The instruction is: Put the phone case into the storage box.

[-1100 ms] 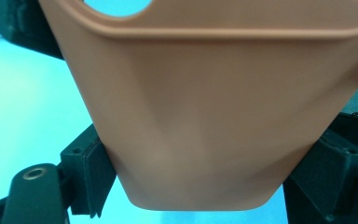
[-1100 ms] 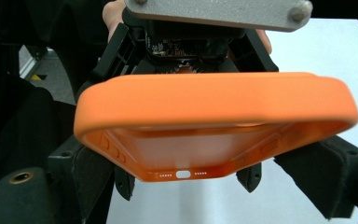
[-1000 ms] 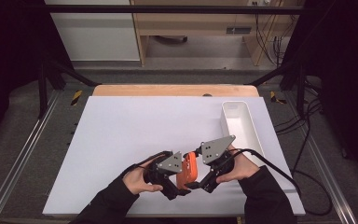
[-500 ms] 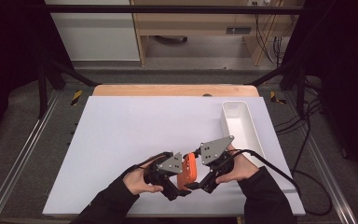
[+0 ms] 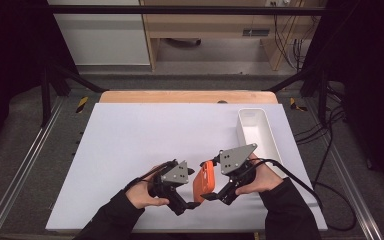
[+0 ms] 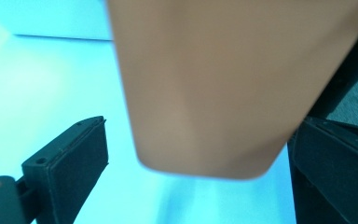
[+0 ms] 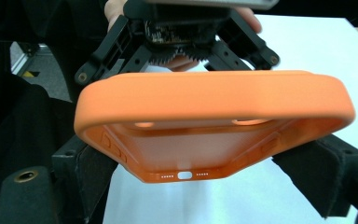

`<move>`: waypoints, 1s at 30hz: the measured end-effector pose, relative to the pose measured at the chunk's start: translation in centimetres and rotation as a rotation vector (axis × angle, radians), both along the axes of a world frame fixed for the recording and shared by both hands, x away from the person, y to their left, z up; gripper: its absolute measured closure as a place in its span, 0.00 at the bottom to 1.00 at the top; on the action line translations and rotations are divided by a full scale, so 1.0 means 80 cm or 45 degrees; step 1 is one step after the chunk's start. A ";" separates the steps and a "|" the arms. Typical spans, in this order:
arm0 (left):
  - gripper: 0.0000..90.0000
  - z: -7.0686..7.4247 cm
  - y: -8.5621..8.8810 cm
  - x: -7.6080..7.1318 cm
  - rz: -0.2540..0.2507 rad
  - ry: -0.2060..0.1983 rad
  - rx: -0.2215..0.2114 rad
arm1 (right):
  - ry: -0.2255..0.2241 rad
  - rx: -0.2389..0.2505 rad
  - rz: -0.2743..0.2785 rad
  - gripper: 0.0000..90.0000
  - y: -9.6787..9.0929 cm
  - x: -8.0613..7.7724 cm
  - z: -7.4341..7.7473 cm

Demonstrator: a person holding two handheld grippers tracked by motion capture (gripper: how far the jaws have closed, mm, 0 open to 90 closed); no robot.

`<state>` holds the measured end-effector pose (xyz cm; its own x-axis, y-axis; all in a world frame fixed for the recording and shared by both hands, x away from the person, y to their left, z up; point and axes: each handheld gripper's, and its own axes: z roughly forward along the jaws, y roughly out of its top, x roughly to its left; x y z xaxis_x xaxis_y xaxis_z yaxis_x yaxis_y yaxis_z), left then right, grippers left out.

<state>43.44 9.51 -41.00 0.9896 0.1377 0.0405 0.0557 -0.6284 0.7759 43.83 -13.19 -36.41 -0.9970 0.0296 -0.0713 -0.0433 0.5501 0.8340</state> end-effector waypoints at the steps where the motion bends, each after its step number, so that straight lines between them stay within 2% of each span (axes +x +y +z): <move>1: 0.03 0.001 0.004 0.000 0.009 0.002 -0.012 | -0.005 0.001 -0.006 0.18 -0.002 0.000 0.002; 10: 0.03 0.004 0.042 0.006 0.142 0.009 -0.090 | -0.034 -0.021 -0.079 0.18 -0.023 0.000 0.020; 17: 0.02 0.000 0.070 0.009 0.254 -0.003 -0.113 | -0.048 -0.024 -0.160 0.17 -0.041 0.002 0.030; 30: 0.00 -0.009 0.129 0.020 0.522 -0.036 -0.196 | -0.056 0.000 -0.304 0.17 -0.071 0.006 0.051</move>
<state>45.02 19.84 -41.73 0.8507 0.5255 0.0149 0.2539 -0.4355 0.8636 44.27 -18.84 -32.35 -0.9577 0.2640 -0.1147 0.0514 0.5488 0.8343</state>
